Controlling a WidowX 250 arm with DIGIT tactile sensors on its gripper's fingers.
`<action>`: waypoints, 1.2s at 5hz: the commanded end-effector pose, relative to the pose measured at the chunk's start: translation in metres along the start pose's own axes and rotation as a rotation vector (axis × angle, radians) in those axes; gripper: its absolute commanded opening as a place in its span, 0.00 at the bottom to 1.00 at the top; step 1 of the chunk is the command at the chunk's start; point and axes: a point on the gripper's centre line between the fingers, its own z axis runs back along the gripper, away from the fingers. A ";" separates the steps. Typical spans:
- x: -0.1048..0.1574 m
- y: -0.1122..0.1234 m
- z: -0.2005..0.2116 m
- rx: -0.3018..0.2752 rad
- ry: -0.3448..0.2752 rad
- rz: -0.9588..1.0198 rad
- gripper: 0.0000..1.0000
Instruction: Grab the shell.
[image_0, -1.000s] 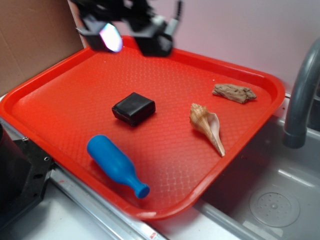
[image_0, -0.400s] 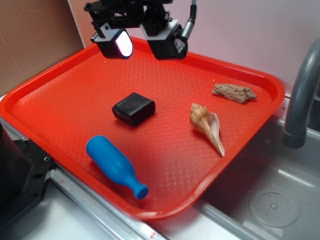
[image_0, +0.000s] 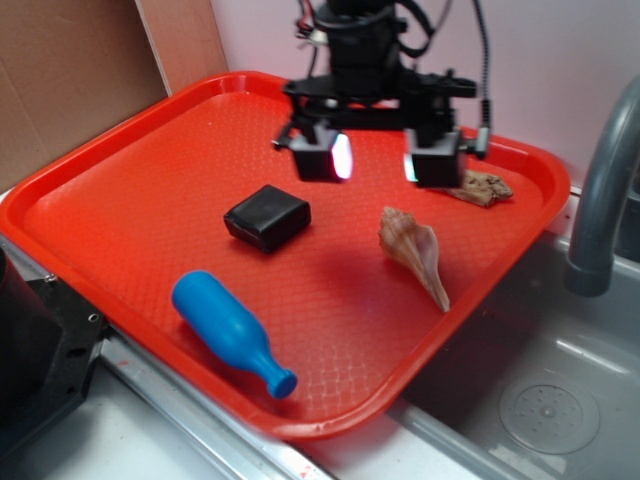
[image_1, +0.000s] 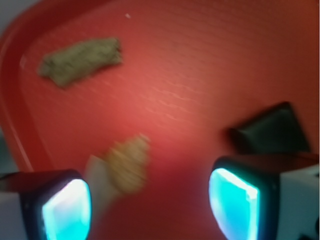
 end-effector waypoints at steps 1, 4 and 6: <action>-0.001 -0.011 -0.013 -0.050 0.053 0.009 1.00; -0.008 0.001 -0.054 0.012 0.165 0.030 0.00; 0.002 0.011 -0.007 0.011 -0.009 -0.196 0.00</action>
